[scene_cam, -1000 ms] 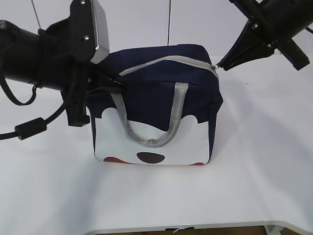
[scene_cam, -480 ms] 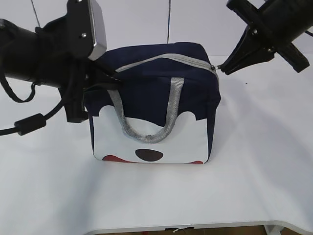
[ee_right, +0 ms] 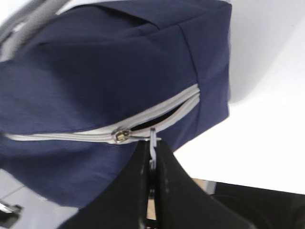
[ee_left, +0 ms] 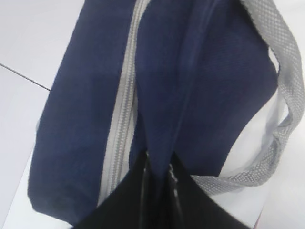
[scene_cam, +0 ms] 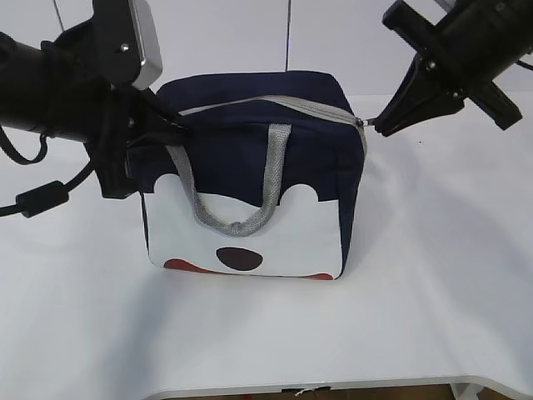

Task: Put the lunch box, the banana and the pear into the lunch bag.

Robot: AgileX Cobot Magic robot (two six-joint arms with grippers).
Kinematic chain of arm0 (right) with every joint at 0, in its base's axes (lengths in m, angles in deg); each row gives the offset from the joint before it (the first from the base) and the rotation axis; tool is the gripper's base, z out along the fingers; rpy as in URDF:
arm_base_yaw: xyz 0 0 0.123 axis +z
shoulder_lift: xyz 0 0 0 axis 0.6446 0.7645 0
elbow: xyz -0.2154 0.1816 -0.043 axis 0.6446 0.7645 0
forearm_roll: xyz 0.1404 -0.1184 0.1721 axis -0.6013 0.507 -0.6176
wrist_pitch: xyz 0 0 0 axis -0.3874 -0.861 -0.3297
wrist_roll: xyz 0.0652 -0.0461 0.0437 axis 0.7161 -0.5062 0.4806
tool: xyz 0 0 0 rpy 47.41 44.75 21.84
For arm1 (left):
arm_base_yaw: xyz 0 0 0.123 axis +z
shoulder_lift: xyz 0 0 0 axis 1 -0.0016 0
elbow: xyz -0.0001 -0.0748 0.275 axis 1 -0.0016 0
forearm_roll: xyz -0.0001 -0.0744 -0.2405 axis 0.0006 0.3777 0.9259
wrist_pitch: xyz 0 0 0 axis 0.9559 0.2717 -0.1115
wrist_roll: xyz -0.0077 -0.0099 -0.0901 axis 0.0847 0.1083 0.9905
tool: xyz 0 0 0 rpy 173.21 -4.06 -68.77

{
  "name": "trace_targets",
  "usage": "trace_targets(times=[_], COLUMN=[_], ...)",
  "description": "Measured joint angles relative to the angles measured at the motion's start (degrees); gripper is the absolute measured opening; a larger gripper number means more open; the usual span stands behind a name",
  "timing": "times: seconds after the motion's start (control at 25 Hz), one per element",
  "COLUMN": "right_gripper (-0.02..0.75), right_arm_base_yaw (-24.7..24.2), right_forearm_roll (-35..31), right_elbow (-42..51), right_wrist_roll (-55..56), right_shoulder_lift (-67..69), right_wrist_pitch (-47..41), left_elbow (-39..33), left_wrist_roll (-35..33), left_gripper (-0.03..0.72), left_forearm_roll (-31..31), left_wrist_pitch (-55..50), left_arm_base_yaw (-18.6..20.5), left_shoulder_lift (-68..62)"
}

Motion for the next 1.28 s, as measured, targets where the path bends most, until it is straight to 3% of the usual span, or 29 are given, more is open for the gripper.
trace_targets(times=[0.32, 1.28], right_gripper=[0.018, 0.018], right_arm_base_yaw=[0.0, -0.2], right_forearm_roll=[5.9, -2.7], right_elbow=[4.7, 5.0], right_wrist_roll=[-5.3, -48.3], right_shoulder_lift=[0.7, 12.4], right_wrist_pitch=[0.5, 2.5], left_elbow=[0.0, 0.0], left_wrist_roll=[0.0, 0.2], left_gripper=[0.002, 0.001], left_forearm_roll=[0.0, 0.0], left_wrist_pitch=[0.0, -0.1], left_arm_base_yaw=[0.2, 0.5], left_shoulder_lift=[0.0, 0.0])
